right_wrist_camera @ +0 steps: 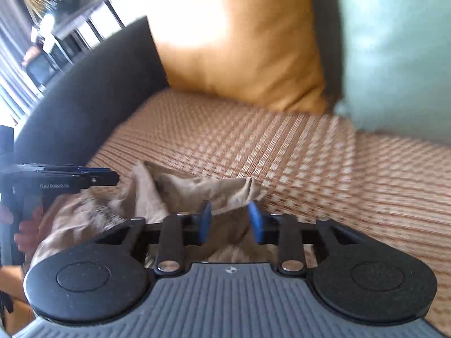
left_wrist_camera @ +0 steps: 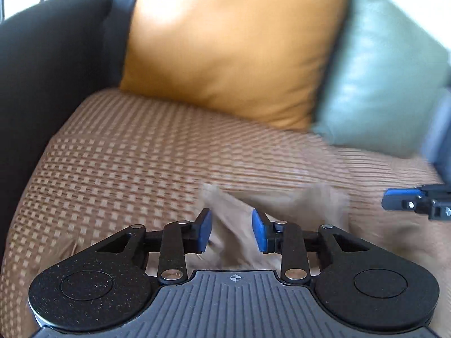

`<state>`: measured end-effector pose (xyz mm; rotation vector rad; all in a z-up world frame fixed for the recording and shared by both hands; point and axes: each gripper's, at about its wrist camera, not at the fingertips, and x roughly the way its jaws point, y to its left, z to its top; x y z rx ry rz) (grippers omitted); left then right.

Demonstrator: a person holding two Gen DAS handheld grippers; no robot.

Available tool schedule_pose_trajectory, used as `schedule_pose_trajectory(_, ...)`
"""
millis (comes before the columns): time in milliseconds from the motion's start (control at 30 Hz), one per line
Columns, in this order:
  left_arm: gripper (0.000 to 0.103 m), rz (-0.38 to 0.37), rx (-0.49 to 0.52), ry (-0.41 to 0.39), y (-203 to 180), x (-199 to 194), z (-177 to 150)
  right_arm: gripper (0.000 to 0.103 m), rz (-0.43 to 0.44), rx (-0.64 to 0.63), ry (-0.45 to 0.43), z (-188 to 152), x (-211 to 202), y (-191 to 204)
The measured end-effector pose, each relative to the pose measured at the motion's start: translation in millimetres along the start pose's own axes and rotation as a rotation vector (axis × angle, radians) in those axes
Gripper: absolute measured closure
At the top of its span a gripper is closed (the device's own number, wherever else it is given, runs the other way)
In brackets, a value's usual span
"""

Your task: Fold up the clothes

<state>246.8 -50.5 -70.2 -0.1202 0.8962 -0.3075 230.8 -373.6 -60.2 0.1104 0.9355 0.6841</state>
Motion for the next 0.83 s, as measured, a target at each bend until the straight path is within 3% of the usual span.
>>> schedule_pose_trajectory(133, 0.052, -0.102, 0.158, 0.001, -47, -53, -51, 0.066, 0.103, -0.002, -0.024, -46, -67, 19)
schedule_pose_trajectory(200, 0.053, -0.071, 0.212, 0.002, -67, -63, -80, 0.067, 0.164, 0.009, -0.017, -75, -80, 34)
schedule_pose_trajectory(300, 0.053, -0.076, 0.214, 0.021, -81, -65, -112, 0.067, 0.257, 0.028, -0.004, -117, -94, 56)
schedule_pose_trajectory(367, 0.048, -0.048, 0.206, 0.001, -85, -61, -130, 0.067, 0.314, 0.048, 0.021, -136, -77, 67)
schedule_pose_trajectory(433, 0.041, 0.081, 0.254, -0.033, -86, -41, -143, 0.069, 0.293, 0.041, 0.038, -146, -51, 72)
schedule_pose_trajectory(500, 0.041, 0.195, 0.298, -0.034, -82, -13, -155, 0.094, 0.228, 0.078, 0.011, -142, -26, 64)
schedule_pose_trajectory(533, 0.035, 0.215, 0.292, -0.050, -76, -3, -160, 0.101, 0.207, 0.160, -0.014, -138, -16, 52)
schedule_pose_trajectory(600, 0.031, 0.215, 0.239, -0.098, -63, 6, -166, 0.103, 0.192, 0.350, -0.073, -133, -2, 23)
schedule_pose_trajectory(700, 0.032, 0.199, 0.207, -0.128, -50, 0, -163, 0.103, 0.039, 0.427, -0.140, -135, 13, -7)
schedule_pose_trajectory(833, 0.031, 0.207, 0.148, -0.112, -39, 8, -151, 0.103, 0.068, 0.544, -0.166, -140, 23, -32)
